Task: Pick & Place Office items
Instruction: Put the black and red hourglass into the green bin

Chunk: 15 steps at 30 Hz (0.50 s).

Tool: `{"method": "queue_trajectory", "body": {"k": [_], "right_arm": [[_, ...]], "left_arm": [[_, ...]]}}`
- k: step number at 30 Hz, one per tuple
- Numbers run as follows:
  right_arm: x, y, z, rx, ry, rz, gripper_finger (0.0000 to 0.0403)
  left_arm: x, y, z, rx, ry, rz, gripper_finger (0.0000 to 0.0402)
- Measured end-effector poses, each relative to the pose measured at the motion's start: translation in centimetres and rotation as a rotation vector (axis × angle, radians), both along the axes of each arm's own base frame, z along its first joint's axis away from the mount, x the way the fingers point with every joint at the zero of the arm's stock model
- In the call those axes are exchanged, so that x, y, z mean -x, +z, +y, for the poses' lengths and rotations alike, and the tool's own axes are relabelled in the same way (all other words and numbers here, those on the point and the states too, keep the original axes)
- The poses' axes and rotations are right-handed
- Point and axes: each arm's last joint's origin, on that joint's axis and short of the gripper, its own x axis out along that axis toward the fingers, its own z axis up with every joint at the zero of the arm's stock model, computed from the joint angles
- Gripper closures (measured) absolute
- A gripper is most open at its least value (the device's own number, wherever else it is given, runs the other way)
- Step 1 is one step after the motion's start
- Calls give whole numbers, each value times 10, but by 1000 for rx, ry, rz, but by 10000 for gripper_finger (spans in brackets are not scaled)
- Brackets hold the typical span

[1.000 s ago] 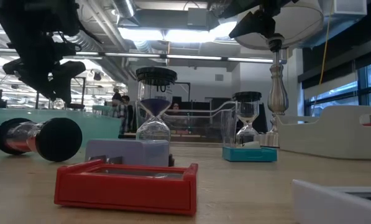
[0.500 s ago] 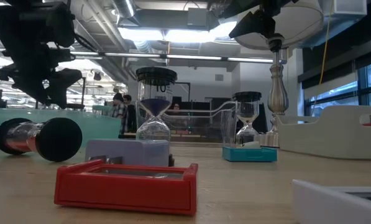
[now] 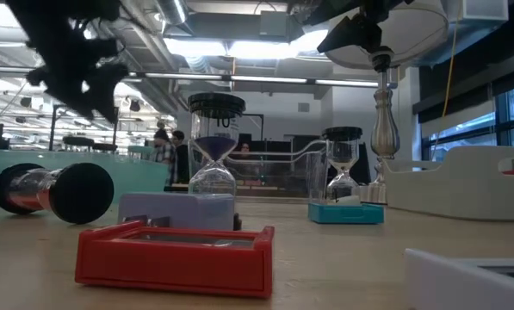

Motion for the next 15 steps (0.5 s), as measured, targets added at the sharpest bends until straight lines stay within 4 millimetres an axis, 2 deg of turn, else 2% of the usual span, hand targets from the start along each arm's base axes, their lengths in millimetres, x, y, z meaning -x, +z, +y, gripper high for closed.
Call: {"method": "queue_trajectory", "body": {"k": [5,15], "right_arm": [[0,0,0,0,0,0,49],[0,0,0,-9,-5,-1,49]], "left_arm": [[-9,22,-5,31,-175,32,137],[-31,29,-39,141,-773,21,137]]}}
